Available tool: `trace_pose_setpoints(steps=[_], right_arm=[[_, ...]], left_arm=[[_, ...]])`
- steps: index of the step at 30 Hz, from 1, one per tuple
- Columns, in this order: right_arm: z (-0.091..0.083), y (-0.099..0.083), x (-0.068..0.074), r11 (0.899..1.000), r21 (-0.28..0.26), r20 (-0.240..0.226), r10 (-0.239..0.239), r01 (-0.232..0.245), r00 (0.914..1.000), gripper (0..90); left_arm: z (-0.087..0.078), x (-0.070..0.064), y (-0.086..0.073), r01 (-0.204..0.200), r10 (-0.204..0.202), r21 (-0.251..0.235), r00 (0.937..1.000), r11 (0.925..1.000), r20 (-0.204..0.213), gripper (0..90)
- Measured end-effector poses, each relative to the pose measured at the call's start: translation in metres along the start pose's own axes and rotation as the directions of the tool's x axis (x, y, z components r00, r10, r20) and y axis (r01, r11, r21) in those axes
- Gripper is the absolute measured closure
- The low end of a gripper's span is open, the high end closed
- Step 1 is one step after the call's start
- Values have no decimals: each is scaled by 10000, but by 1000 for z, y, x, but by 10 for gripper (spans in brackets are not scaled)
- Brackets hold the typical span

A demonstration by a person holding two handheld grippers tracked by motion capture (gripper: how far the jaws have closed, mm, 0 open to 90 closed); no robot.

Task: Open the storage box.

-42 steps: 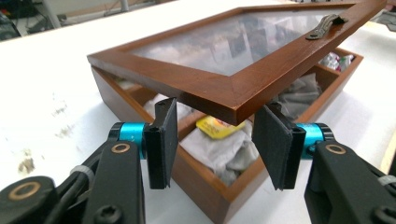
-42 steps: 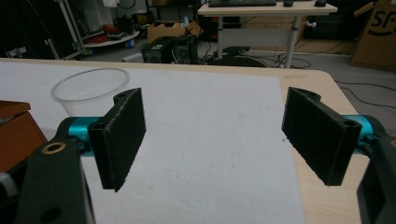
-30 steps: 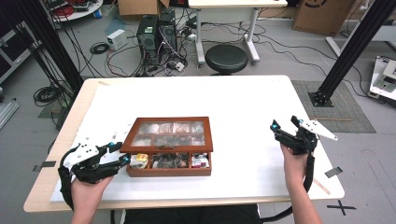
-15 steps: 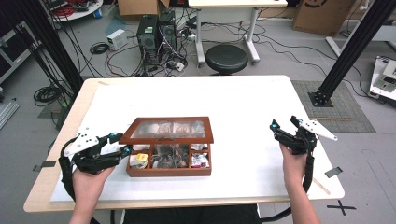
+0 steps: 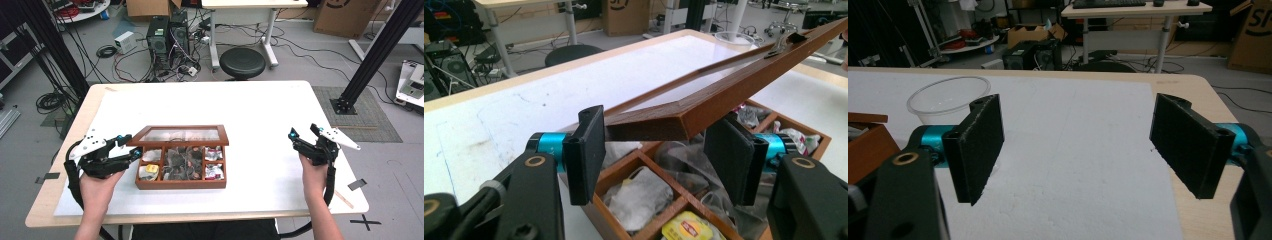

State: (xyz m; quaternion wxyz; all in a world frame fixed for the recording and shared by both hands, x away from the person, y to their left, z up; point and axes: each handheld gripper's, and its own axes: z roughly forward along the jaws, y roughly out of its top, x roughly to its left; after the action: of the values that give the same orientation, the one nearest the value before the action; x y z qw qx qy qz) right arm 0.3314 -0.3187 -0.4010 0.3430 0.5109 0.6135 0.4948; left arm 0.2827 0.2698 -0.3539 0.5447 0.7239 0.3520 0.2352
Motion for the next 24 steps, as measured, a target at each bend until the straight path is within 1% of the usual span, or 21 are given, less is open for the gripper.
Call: trace_pose_setpoints(steps=[8,10,14,24], right_arm=[[-1,0,0,10000,28,50,-22,22,10000,220],[0,0,0,10000,56,48,-77,77,10000,220],[-1,0,0,10000,22,69,-43,43,10000,220],[-1,-1,1,10000,54,72,-49,49,10000,220]], left_arm=[[5,7,12,56,-55,-177,10000,9998,76,420],[6,9,14,68,-66,-173,9999,9998,127,419],[7,12,16,104,-100,-201,9997,9997,205,417],[11,16,24,139,-133,-255,9997,9996,217,416]])
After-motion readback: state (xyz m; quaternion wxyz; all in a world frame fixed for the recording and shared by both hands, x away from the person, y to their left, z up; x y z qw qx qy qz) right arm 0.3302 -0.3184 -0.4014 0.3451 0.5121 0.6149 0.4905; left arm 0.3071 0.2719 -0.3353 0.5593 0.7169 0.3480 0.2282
